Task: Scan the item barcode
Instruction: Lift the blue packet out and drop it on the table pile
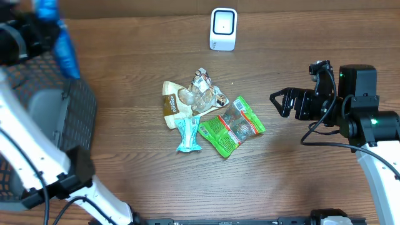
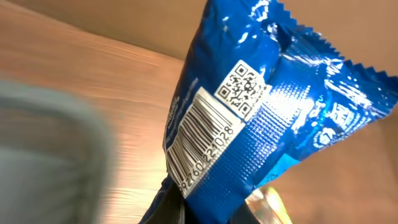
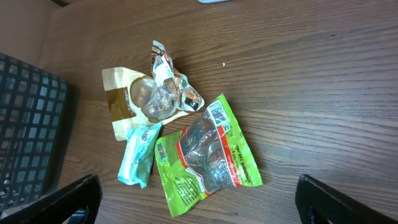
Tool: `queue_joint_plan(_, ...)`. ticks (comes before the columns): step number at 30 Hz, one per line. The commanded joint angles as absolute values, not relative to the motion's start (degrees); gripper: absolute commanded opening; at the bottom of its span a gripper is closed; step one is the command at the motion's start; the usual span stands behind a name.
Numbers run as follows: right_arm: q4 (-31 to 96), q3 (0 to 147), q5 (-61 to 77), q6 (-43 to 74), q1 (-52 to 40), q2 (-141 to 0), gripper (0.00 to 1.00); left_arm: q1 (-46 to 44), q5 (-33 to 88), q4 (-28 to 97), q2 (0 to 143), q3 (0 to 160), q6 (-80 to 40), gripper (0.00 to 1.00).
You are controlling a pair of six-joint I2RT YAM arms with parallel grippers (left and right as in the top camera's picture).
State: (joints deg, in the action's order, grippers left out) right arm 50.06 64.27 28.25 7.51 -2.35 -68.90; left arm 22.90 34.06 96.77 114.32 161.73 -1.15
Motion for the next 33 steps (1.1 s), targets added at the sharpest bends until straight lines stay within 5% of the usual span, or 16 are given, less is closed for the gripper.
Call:
queue_joint_plan(1, 49.41, 64.55, 28.32, 7.51, -2.52, -68.82, 1.0, 10.79, 32.29, 96.82, 112.4, 156.31, -0.19, 0.04)
queue_joint_plan(10, 48.14, 64.55, 28.34, 7.53, -2.52, -68.82, 1.0, -18.39, 15.77, 84.29, 112.81, 120.42, -8.21, 0.04)
queue_joint_plan(20, 48.14, 64.55, 28.34, 7.53, -2.52, -68.82, 1.0, -25.65, 13.41, 61.54, 112.81, 94.65, -13.96, 0.05)
queue_joint_plan(26, 48.25, 64.55, 28.56, 7.53, -2.52, -68.82, 1.0, -25.63, 13.52, 57.1, 112.81, 92.79, -13.87, 0.58)
queue_joint_plan(33, 49.69, 64.55, 30.65, 7.57, -2.52, -68.82, 1.0, -22.13, 13.52, 65.19, 112.25, 104.42, -10.26, 0.57)
